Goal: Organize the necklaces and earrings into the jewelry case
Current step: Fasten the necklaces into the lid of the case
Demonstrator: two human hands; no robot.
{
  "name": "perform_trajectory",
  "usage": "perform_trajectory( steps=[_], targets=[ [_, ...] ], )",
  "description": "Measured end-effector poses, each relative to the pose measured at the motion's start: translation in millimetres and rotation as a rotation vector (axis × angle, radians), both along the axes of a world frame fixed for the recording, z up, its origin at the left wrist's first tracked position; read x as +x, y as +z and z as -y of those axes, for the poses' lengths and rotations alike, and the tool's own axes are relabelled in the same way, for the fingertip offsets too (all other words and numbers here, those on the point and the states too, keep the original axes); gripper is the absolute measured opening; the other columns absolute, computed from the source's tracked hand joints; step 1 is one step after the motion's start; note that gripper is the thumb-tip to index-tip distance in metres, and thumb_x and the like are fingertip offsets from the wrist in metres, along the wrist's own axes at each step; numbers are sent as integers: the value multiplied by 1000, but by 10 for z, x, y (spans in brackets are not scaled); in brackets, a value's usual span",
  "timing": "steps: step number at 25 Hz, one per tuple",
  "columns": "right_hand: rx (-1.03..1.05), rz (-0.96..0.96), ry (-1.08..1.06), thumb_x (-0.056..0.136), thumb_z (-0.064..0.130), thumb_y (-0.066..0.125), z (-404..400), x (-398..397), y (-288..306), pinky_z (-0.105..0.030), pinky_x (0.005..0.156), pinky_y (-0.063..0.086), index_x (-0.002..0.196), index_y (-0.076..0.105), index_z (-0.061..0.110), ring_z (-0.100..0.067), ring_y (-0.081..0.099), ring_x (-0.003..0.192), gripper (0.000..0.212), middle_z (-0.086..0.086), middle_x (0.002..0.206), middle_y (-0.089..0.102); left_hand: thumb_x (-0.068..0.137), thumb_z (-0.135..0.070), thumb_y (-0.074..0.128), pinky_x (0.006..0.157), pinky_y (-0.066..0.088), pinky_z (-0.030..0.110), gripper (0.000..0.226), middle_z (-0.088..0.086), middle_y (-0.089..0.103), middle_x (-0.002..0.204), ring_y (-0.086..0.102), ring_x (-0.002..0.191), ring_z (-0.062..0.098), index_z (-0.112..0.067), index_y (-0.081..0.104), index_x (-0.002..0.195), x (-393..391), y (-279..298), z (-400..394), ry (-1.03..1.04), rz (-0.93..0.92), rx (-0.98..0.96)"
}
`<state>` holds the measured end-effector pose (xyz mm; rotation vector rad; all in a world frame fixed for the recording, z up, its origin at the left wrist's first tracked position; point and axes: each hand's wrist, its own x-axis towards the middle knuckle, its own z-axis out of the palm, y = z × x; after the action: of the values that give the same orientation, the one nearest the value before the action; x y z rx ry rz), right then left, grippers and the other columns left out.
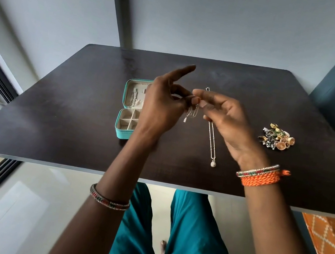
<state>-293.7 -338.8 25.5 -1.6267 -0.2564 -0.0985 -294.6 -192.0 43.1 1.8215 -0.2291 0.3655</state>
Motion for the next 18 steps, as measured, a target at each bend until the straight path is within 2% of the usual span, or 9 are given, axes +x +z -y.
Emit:
perform_trajectory(
  steps=[2, 4, 6, 8, 10, 12, 13, 15, 18],
  targets=[
    [-22, 70, 56, 89, 3, 59, -2, 53, 62, -10, 73, 47, 111, 66, 8, 4, 65, 87, 24, 7, 94, 71, 75, -1, 75, 75, 60, 40, 62, 2, 72, 72, 71, 69, 16, -23, 56, 131, 42, 13, -31, -28, -8, -39],
    [-35, 100, 95, 86, -1, 61, -14, 97, 80, -15, 75, 52, 102, 69, 11, -2, 67, 87, 21, 11, 87, 72, 77, 1, 74, 67, 60, 32, 59, 5, 70, 72, 69, 66, 13, -15, 54, 130, 61, 21, -62, -62, -28, -115],
    [-71, 122, 80, 82, -3, 65, -37, 122, 106, -16, 77, 54, 100, 69, 10, -2, 68, 84, 22, 10, 84, 71, 78, 1, 74, 61, 57, 25, 55, 7, 68, 72, 69, 63, 11, -10, 53, 127, 70, 17, -96, -72, -70, -178],
    [-115, 178, 0, 78, -1, 71, -72, 148, 129, -17, 74, 54, 100, 69, 6, -1, 68, 78, 23, 3, 83, 70, 80, 3, 71, 59, 56, 23, 51, 11, 66, 73, 68, 59, 10, -5, 51, 126, 81, -3, -139, -88, -133, -250],
    [-248, 263, -87, 75, 9, 77, -133, 190, 135, -21, 72, 55, 90, 74, 11, -3, 69, 75, 15, 3, 79, 71, 82, 2, 68, 61, 56, 22, 50, 17, 63, 77, 67, 60, 9, -2, 49, 128, 92, -38, -193, -131, -185, -293],
    [-422, 334, -177, 77, 14, 76, -225, 219, 139, -13, 66, 51, 79, 75, 16, 3, 66, 69, 3, 9, 73, 70, 84, 0, 66, 64, 56, 21, 46, 17, 63, 79, 65, 61, 9, -2, 49, 127, 85, -80, -231, -166, -184, -268],
    [-474, 358, -226, 79, 11, 73, -293, 235, 145, -8, 62, 46, 75, 75, 16, 7, 62, 65, 6, 11, 70, 68, 85, -1, 66, 65, 55, 21, 42, 16, 64, 78, 63, 62, 10, -2, 51, 125, 84, -109, -249, -169, -175, -263],
    [-502, 380, -288, 79, 8, 68, -446, 267, 162, -10, 61, 45, 73, 73, 15, 4, 61, 65, 10, 8, 72, 69, 86, -3, 65, 67, 53, 25, 30, 16, 65, 78, 60, 65, 16, -2, 58, 116, 97, -171, -278, -101, -170, -296],
    [-491, 385, -327, 78, 11, 68, -682, 374, 120, -25, 73, 48, 74, 70, 15, -12, 62, 83, 5, 4, 85, 67, 81, -9, 70, 67, 51, 30, 15, 10, 69, 76, 62, 66, 14, -8, 69, 96, 167, -252, -321, 203, -65, -284]
  ],
)
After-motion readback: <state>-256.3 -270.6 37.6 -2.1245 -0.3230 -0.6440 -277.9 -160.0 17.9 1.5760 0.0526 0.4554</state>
